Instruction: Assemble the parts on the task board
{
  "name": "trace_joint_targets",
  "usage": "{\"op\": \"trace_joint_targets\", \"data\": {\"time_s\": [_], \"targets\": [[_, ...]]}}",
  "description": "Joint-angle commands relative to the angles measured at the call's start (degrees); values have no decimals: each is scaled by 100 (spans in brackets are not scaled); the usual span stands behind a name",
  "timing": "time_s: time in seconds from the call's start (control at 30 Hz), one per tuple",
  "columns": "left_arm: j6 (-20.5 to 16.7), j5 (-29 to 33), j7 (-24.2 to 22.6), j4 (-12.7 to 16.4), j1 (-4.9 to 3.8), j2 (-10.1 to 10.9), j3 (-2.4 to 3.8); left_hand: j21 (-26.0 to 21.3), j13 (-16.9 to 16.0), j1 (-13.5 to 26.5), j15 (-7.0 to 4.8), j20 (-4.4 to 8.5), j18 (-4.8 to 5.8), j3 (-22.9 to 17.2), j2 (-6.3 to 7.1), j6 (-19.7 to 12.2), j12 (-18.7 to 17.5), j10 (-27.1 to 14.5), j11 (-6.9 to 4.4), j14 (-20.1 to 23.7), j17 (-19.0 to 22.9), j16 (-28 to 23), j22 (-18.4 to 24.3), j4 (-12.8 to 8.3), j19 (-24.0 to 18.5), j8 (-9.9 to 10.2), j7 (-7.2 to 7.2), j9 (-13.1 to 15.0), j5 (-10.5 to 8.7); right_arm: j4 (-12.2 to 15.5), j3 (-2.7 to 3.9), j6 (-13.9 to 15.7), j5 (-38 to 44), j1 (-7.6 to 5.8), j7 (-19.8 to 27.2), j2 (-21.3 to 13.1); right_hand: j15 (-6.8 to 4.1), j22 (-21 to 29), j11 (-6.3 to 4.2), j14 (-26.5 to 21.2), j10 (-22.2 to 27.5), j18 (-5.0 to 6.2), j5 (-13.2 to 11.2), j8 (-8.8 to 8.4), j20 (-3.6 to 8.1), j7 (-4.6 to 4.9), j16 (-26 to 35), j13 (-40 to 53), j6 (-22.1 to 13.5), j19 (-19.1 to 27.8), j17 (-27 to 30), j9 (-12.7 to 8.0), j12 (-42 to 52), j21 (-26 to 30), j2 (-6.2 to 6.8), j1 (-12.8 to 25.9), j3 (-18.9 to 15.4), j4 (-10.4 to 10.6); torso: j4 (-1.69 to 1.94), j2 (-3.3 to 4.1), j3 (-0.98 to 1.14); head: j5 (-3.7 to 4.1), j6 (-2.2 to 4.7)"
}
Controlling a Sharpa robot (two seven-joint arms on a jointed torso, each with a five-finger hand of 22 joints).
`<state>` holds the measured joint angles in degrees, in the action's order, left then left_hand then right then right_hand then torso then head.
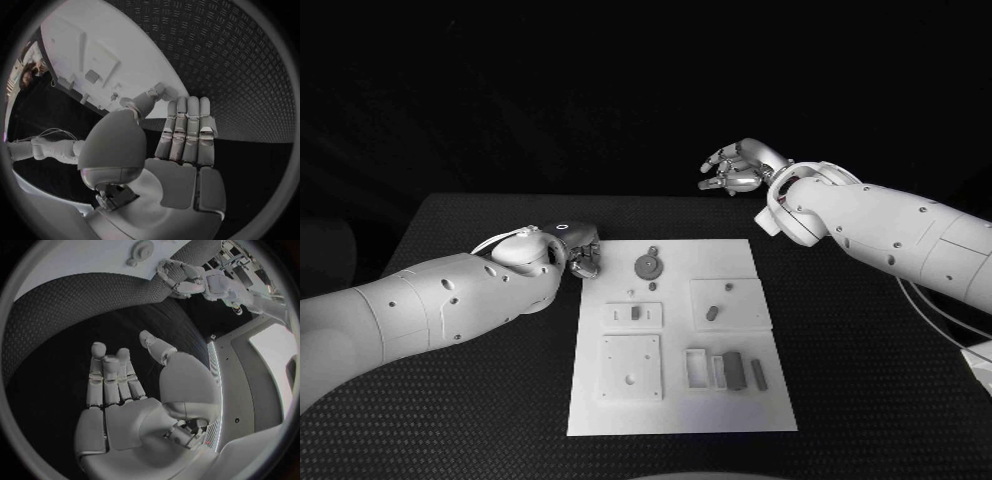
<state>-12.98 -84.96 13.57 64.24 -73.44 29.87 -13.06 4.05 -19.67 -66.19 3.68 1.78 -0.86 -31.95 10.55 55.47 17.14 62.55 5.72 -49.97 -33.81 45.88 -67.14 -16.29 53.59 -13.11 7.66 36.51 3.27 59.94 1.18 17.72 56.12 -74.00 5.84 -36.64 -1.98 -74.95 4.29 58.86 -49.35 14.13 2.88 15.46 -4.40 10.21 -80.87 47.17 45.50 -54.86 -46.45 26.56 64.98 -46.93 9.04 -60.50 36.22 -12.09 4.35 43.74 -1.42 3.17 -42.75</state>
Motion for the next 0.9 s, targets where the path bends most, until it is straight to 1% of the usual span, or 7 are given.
{"op": "trace_joint_targets", "data": {"time_s": [0.03,0.23,0.47,0.73,0.87,0.9], "targets": [[391,-85,68,18,129,11,-61,27,14,-62,-8,17,18,10,4,13,3,14,3,-46,11,29,-10,-19,42,-18,15,-9,25,15,2,-77,37,9,23,-8,-9,-99,-19,-31,40,87,-2,39,3,27,-40,-9,-2,32,9,-6,24,7,-4,57,-27,18,-5,3,2,-3,4],[319,-110,38,-24,217,-7,-61,26,29,-145,-23,34,18,-28,-24,26,-3,45,-4,-77,21,51,-14,-17,75,-32,15,-21,28,18,2,-79,37,12,23,-8,-9,-99,-20,-31,40,87,-2,39,3,27,-41,-10,-3,32,10,-7,25,7,-5,56,-27,18,-5,6,3,-1,19],[148,-129,-24,-97,300,-25,-61,51,61,-314,-86,92,18,-212,-76,111,-34,190,-45,-218,52,124,-44,5,226,-91,2,-48,-2,14,2,-80,37,17,22,-9,-9,-99,-20,-31,40,87,-2,40,3,27,-42,-12,-3,32,11,-7,26,7,-6,56,-27,19,-10,10,7,3,20],[98,-114,-180,-99,318,-12,-61,65,112,-413,-167,168,27,-466,-249,280,-215,418,-105,-388,129,141,-94,-3,374,-180,-80,-73,-2,6,2,-87,37,24,22,-7,-9,-99,-20,-31,40,87,-2,41,3,27,-43,-13,-2,31,11,-8,28,6,-8,58,-28,21,-13,10,15,8,21],[107,-94,-204,-95,320,-2,-61,98,151,-438,-226,229,25,-584,-281,376,-353,591,-133,-575,197,77,-152,-8,507,-220,-103,-94,-2,8,2,-90,37,27,20,-7,-9,-99,-20,-31,40,87,-2,41,3,27,-43,-14,-2,31,12,-8,29,6,-8,58,-28,21,-10,9,20,4,25],[103,-84,-207,-94,320,2,-61,100,162,-439,-233,238,28,-599,-284,382,-390,617,-134,-608,209,53,-166,-10,522,-220,-104,-102,-1,10,2,-90,37,27,20,-7,-9,-99,-20,-31,40,87,-2,42,3,27,-43,-14,-2,31,12,-9,30,6,-8,58,-28,22,-10,8,17,4,24]]}}
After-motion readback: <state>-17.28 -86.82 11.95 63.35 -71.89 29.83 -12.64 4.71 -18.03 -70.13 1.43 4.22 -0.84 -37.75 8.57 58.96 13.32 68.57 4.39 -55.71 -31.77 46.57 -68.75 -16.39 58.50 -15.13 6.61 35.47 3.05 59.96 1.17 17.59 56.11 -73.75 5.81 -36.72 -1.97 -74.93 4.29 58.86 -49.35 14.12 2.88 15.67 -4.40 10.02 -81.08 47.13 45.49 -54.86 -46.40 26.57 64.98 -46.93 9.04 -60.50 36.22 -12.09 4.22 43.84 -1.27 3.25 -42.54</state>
